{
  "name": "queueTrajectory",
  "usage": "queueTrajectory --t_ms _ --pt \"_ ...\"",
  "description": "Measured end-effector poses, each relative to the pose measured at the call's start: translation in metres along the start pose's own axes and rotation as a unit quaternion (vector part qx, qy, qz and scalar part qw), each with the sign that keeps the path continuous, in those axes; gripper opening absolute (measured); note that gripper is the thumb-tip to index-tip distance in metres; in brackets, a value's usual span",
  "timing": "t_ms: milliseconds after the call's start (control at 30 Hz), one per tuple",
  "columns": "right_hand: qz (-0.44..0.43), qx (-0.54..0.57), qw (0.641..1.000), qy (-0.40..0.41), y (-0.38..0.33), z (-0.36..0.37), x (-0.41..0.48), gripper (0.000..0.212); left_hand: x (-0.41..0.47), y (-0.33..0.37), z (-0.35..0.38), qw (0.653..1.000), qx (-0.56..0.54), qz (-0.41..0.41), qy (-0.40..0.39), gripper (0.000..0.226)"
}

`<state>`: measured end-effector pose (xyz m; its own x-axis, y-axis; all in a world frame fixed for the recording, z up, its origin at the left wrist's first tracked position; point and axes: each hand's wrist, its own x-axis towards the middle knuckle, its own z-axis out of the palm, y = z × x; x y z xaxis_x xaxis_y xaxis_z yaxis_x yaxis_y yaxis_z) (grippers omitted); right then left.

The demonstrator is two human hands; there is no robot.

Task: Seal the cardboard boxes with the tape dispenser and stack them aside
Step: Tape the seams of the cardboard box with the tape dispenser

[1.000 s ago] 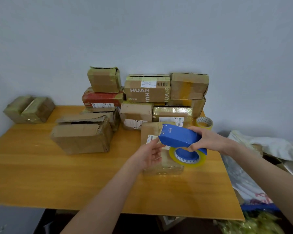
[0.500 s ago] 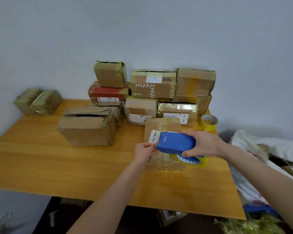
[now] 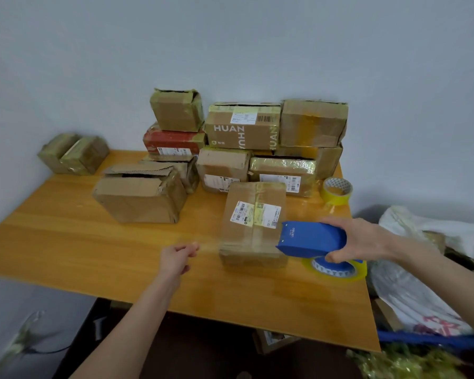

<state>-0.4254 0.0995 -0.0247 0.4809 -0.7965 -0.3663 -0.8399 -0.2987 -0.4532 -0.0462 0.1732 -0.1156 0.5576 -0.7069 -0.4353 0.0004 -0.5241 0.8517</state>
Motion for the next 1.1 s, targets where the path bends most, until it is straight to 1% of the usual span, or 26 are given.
queueTrajectory --t_ms 200,533,767,1100 --pt "0.007 -0.022 1.0 -0.004 0.01 0.005 -0.002 0.075 -0.006 -0.009 0.016 1.0 0.003 -0.008 0.006 0.017" --pt "0.031 -0.04 0.999 -0.002 0.022 0.014 0.008 0.074 0.006 -0.012 0.029 0.999 0.032 -0.013 0.009 0.02" --pt "0.053 -0.056 0.997 -0.019 0.021 0.026 0.021 0.074 0.016 -0.016 0.038 0.996 0.082 -0.039 0.011 0.017" --pt "0.063 -0.06 0.995 -0.038 0.011 0.049 0.036 0.077 0.031 -0.014 0.03 0.99 0.136 -0.025 0.009 0.026"
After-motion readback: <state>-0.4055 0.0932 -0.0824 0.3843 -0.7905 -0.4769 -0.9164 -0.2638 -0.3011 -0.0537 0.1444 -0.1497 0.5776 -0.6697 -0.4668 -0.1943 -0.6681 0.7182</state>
